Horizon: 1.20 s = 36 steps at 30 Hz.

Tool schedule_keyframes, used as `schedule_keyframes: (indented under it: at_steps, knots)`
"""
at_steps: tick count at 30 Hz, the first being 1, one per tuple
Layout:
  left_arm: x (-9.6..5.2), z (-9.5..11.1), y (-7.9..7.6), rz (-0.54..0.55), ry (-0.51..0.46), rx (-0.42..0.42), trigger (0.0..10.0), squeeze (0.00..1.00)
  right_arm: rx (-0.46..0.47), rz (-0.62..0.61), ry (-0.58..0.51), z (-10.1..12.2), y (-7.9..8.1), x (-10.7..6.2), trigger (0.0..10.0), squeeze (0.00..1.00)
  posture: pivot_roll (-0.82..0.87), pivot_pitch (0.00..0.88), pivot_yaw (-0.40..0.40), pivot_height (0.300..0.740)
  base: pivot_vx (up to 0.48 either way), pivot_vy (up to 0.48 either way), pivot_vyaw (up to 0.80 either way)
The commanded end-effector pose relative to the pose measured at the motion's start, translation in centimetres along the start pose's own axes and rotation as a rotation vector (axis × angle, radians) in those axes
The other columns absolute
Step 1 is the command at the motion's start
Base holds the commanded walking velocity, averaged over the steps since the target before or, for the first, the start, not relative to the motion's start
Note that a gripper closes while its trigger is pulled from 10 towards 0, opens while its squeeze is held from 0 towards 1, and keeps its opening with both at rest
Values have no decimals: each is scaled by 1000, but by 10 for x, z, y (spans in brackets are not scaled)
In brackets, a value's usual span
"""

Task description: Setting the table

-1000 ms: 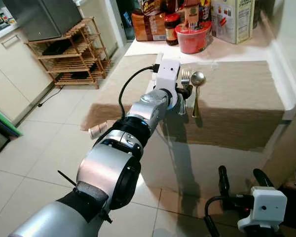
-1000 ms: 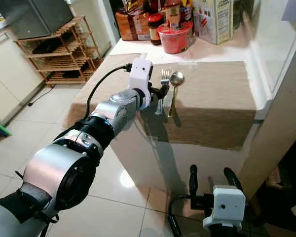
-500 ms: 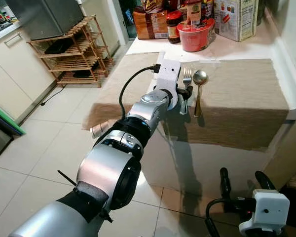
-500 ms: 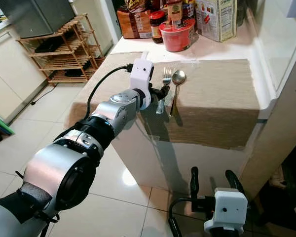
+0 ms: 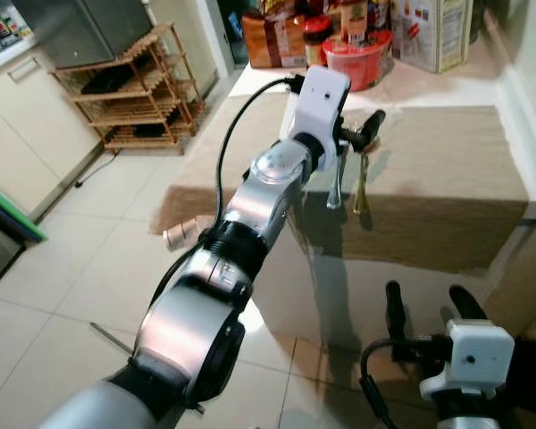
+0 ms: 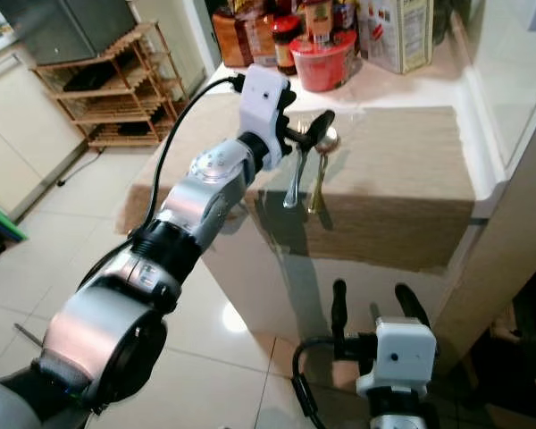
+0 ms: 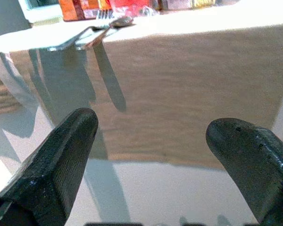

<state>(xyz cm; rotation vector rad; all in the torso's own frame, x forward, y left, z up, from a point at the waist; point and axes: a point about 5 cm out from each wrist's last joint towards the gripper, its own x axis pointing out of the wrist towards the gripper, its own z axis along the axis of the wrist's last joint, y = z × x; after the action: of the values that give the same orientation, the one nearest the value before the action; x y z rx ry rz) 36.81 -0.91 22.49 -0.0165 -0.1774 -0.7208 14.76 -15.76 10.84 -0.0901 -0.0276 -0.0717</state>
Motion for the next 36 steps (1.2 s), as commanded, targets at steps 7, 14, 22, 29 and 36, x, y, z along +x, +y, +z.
schedule_keyframes:
  at_steps: [7, 14, 22, 29, 36]
  knots:
    - [-53, -42, 9, -1, 5, -27, 10000, 0, 13, 16, 19, -17, -1, 19, 10000, 0, -119, 0, 201, 740, 0, 0, 0]
    - [-102, -47, 42, 140, -32, 67, 10000, 0, -1, -12, -35, -16, -10, 39, 10000, 0, -94, 0, 189, 740, 0, 0, 0]
    - [-151, -75, 61, 315, 71, 81, 10000, 0, -27, -34, -79, -12, -19, 49, 10000, 0, -104, 0, 177, 740, 0, 0, 0]
    - [-182, -96, 47, 294, 152, 81, 10000, 0, -43, -32, -93, -10, -26, 56, 10000, 0, -98, 0, 145, 740, 0, 0, 0]
    - [-158, -86, 29, 224, 83, 74, 10000, 0, -55, -17, -106, -7, -30, 67, 10000, 0, -78, 0, 124, 740, 0, 0, 0]
